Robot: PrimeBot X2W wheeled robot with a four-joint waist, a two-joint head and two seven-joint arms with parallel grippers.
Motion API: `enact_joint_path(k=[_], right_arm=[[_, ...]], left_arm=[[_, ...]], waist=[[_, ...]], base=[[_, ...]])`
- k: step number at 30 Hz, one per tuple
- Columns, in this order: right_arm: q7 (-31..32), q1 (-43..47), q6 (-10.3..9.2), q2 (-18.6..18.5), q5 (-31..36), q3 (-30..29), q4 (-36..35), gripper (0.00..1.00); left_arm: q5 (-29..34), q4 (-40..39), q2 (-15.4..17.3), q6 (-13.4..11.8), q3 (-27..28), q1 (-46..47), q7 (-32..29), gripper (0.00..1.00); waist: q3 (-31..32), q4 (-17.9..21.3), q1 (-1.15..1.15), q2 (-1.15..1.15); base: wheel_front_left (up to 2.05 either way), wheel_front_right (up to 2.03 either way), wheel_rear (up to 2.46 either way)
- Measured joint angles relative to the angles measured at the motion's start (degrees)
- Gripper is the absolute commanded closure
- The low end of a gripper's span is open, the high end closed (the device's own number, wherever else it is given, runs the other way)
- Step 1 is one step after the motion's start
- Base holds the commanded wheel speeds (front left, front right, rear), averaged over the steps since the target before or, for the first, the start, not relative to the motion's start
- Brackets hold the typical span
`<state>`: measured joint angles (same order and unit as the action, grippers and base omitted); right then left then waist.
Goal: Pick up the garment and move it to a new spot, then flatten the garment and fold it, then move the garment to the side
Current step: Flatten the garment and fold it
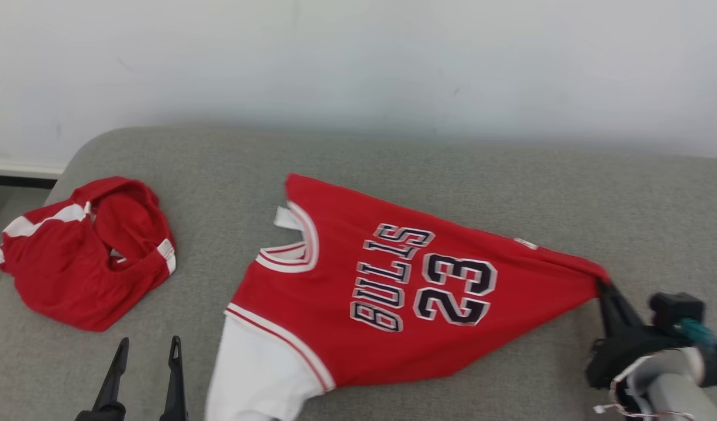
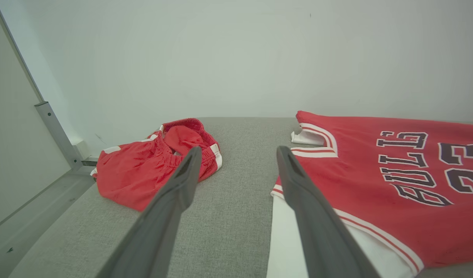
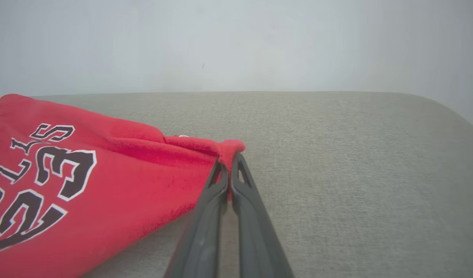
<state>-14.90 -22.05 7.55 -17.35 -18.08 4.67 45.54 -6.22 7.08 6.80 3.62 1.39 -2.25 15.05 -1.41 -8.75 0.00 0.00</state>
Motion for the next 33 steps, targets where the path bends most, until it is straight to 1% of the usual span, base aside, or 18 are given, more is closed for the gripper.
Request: enact_joint_path(k=[4,7,11,14,18,22,25,28,33], right_arm=[[0.3,4.2,0.00,-3.1,0.4,-6.0,-4.4,1.00],[2.1,7.5,0.00,-4.0,1.1,-9.9,-8.3,1.00],[5.6,10.5,0.00,-2.7,2.3,-12.4,-14.4,1.00],[8.0,11.5,0.00,-1.2,3.3,-12.5,-18.5,1.00],[10.9,10.6,0.00,1.2,4.3,-10.2,-21.8,1.00],[12.7,5.8,0.00,3.1,4.6,-5.9,-21.7,1.00],[13.2,0.4,0.00,4.1,4.6,-2.3,-19.2,1.00],[13.1,-5.4,0.00,5.4,4.7,1.4,-15.2,1.00],[11.7,-14.3,0.00,8.1,5.1,8.9,-5.4,1.00]], left_arm=[[0.4,0.1,-0.4,0.5,0.6,-0.3,0.0,0.00],[0.6,0.1,-0.8,0.9,0.8,-0.4,0.0,0.00],[1.0,0.2,-1.4,1.3,0.8,-0.4,0.0,0.00],[1.2,0.5,-1.7,1.5,0.6,-0.4,0.0,0.00],[1.3,1.1,-1.9,2.0,0.1,-0.2,0.0,0.00],[1.7,1.5,-2.1,2.4,-0.3,0.0,0.0,0.00],[1.7,1.8,-2.3,2.5,-0.9,0.5,0.0,0.00],[1.7,2.1,-2.6,2.9,-1.5,0.9,0.0,0.00],[1.8,2.6,-3.0,2.9,-2.6,1.4,0.0,0.00]], waist=[[0.5,1.8,0.00,0.00],[0.8,2.8,0.00,0.00],[1.0,3.4,0.00,0.00],[1.1,3.0,0.00,0.00],[1.2,1.9,0.00,0.00],[1.3,0.3,0.00,0.00],[1.2,-1.1,0.00,0.00],[0.9,-2.5,0.00,0.00],[0.3,-4.8,0.00,0.00]], base=[[0.00,0.00,0.00],[0.00,0.00,0.00],[0.00,0.00,0.00],[0.00,0.00,0.00],[0.00,0.00,0.00],[0.00,0.00,0.00],[0.00,0.00,0.00],[0.00,0.00,0.00],[0.00,0.00,0.00]])
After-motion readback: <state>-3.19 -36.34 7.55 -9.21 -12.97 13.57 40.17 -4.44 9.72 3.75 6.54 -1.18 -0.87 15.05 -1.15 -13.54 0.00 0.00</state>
